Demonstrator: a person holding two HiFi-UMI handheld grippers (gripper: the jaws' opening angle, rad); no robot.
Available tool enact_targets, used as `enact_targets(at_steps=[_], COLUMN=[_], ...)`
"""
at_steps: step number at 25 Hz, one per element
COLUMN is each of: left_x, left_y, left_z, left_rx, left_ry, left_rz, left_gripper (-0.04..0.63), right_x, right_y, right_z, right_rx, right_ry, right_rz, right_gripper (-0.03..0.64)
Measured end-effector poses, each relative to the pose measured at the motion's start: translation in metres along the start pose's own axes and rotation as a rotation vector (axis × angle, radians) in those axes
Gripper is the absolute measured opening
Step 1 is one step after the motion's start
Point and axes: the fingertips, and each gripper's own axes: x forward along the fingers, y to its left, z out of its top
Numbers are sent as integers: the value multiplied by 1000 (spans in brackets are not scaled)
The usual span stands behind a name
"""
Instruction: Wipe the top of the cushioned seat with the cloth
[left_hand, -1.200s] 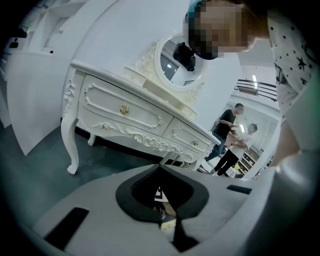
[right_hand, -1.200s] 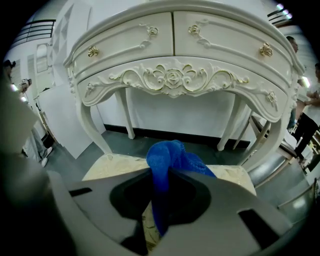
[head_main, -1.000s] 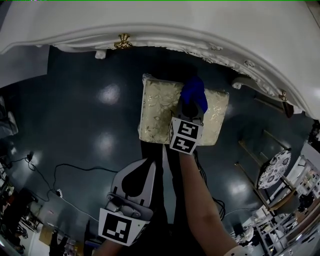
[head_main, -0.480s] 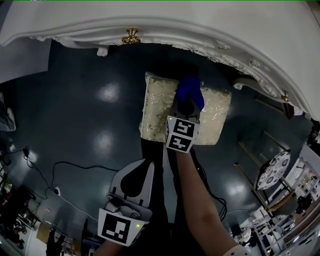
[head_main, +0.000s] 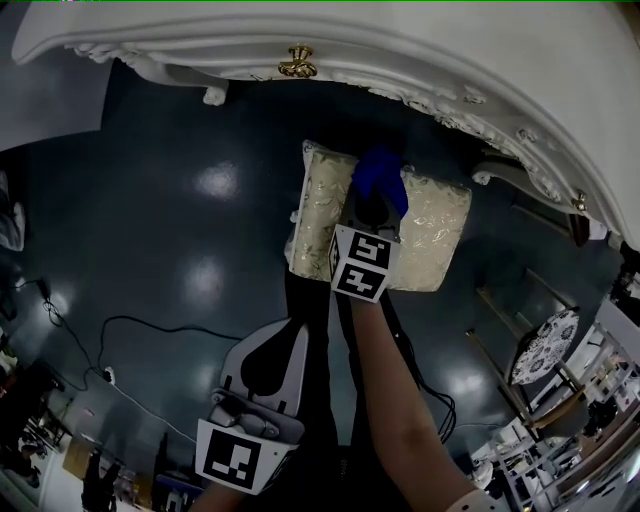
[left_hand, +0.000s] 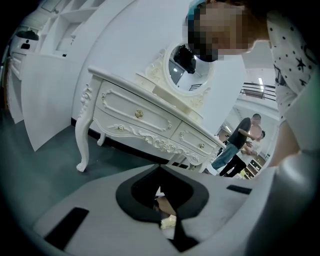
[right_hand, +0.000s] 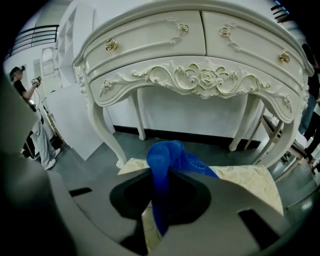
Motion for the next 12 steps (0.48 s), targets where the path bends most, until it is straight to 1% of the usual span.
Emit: enact_targets(at_steps=[4,9,12], left_x=[-6,-10,-13], left_y=[4,11,12], left_z=[-1,-1,-3], left_rx=[-10,7,-22], left_ry=[-5,-21,-15], left_rz=[9,19,24], left_gripper=[11,11,11], right_x=[1,3,4], right_y=[13,28,37], right_z=[3,5,6], right_rx=[-8,-23,-32], right_ry=[-2,-7,-7], right_rz=[17,44,61], right_gripper=[64,64,64])
